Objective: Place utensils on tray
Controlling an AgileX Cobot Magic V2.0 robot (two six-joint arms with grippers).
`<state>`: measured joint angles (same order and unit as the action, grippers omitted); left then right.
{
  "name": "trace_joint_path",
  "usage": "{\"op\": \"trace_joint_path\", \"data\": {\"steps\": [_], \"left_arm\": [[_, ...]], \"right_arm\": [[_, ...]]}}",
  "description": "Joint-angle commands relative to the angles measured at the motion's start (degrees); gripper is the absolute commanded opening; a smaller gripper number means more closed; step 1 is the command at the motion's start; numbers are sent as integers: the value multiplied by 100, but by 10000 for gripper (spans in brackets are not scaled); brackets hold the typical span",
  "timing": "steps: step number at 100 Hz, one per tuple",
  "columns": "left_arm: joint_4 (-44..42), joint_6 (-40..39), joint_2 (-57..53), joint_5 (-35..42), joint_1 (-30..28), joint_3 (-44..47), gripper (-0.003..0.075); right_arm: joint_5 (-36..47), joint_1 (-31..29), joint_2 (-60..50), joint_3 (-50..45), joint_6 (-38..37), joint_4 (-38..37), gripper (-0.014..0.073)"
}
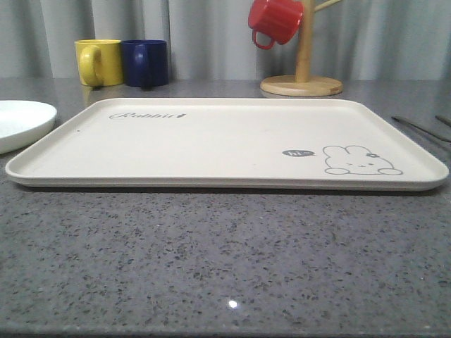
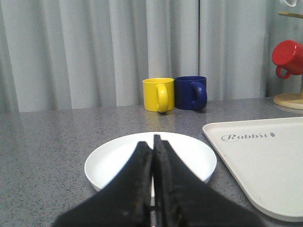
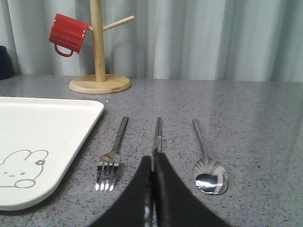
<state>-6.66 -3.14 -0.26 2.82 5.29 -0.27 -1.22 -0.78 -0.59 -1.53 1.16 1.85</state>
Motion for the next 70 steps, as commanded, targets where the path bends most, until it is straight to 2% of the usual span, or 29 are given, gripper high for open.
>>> {"op": "trace_joint_path", "data": {"steps": [1,40,70], "left_arm": [[8,-69,-192,418,-12,245,-17],[8,-72,-192,220,-12,67,-17],[128,-72,341,-804,-12,-1273,-17]], "right_arm": [[496,-27,-129,97,34,18,-68],[496,-27,-129,97,34,18,-68],[496,-27,-129,97,34,18,-68]]}}
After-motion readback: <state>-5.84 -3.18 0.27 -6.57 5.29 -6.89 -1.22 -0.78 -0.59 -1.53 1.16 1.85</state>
